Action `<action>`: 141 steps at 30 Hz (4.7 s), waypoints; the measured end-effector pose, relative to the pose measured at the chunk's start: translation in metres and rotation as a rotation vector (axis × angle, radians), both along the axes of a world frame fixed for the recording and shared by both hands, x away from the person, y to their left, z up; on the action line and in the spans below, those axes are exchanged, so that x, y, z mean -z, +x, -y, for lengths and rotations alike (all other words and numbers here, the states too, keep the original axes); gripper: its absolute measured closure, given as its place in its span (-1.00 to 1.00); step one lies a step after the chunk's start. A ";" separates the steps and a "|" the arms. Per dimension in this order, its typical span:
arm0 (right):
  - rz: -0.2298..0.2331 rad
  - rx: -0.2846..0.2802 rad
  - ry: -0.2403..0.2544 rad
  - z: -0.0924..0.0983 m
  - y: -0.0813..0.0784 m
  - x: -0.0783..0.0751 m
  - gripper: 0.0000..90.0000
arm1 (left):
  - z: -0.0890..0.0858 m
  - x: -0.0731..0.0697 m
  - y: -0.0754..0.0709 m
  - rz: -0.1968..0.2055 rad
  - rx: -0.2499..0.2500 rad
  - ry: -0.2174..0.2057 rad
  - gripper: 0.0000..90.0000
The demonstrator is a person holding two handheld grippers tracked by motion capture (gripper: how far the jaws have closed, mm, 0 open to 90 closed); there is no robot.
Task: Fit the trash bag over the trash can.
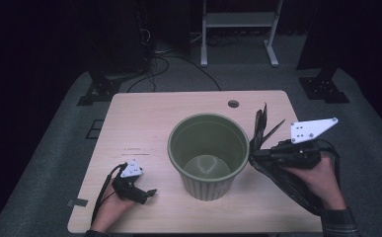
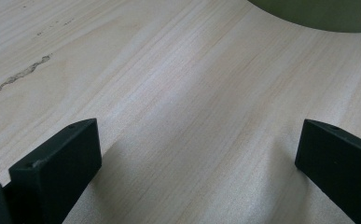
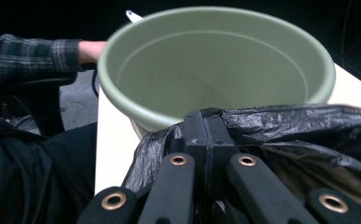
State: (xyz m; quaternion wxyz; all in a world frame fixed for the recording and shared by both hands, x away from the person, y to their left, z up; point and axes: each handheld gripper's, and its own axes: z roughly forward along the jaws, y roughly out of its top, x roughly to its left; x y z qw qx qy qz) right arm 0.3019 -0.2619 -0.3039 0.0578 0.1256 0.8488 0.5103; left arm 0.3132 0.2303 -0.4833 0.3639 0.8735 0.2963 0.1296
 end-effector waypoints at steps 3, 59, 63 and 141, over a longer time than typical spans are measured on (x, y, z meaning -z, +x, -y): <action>0.008 -0.009 -0.004 -0.004 0.001 -0.005 1.00 | 0.000 0.000 0.000 0.000 0.000 0.000 -1.00; -0.026 -0.421 -0.038 -0.166 -0.044 -0.064 0.99 | 0.000 0.000 -0.002 0.000 -0.005 0.000 -1.00; -0.025 -0.425 -0.032 -0.165 -0.046 -0.067 0.99 | 0.000 0.000 -0.003 0.001 -0.005 -0.001 -1.00; -0.152 0.025 -0.240 -0.113 0.081 -0.035 -0.55 | -0.011 -0.030 -0.005 0.041 0.045 -0.186 -1.00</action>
